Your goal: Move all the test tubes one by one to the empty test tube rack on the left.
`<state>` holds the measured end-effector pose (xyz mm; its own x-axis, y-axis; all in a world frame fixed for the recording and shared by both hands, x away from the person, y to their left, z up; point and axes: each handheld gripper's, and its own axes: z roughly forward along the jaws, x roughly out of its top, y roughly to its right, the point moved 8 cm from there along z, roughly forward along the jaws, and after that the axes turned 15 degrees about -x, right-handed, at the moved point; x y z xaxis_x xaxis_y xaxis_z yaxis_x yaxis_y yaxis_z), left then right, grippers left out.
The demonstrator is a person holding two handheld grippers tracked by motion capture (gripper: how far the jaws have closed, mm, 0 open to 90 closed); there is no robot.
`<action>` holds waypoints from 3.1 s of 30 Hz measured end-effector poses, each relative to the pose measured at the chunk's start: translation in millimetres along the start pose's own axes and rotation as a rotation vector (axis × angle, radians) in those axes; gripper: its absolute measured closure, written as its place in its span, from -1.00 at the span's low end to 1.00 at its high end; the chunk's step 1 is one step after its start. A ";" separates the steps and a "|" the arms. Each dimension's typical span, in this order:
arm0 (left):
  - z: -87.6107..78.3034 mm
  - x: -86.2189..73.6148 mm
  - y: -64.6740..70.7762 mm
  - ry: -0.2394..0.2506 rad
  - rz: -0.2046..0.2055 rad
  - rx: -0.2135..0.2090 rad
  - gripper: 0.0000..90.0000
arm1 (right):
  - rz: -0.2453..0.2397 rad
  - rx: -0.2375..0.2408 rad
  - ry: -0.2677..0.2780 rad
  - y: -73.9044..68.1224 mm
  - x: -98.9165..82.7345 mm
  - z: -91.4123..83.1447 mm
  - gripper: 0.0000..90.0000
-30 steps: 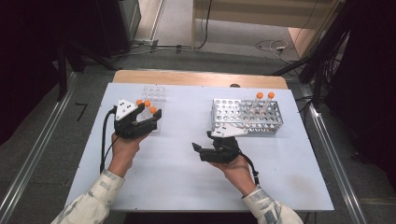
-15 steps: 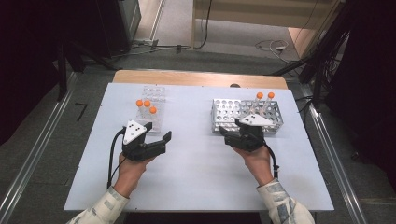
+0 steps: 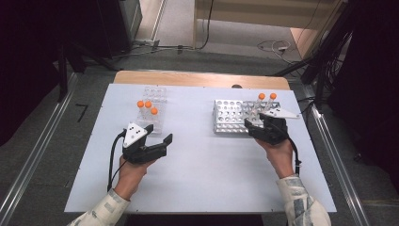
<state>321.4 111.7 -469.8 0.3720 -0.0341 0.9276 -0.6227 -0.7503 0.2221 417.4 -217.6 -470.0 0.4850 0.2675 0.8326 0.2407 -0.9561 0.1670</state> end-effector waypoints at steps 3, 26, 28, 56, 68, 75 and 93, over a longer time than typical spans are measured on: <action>0.3 -0.1 0.8 -0.002 0.004 -0.001 -0.49 | 0.012 -0.007 -0.006 12.9 -1.3 4.0 -0.21; -0.6 0.8 1.8 0.006 0.006 -0.008 -0.47 | 0.068 -0.154 -0.061 71.5 7.5 55.3 0.12; -0.5 0.7 1.7 0.006 0.006 -0.008 -0.46 | 0.069 -0.162 -0.057 73.5 9.7 57.6 0.18; 0.2 -0.9 3.3 -0.002 0.013 -0.016 -0.45 | 0.038 -0.207 -0.079 78.0 28.9 76.3 0.59; 2.6 -3.5 3.8 -0.014 0.013 -0.022 -0.46 | 0.030 -0.212 0.005 79.3 55.9 46.1 0.59; 2.6 -4.5 3.4 -0.017 0.010 -0.021 -0.47 | 0.029 -0.187 0.039 72.9 61.5 22.4 0.59; 3.3 -5.2 5.6 -0.018 0.016 -0.022 -0.47 | -0.048 0.058 0.057 -8.6 36.8 -37.9 0.59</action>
<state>318.3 105.5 -474.5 0.3741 -0.0582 0.9256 -0.6434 -0.7351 0.2139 401.3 -204.1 -420.8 0.4233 0.3037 0.8536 0.3113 -0.9335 0.1777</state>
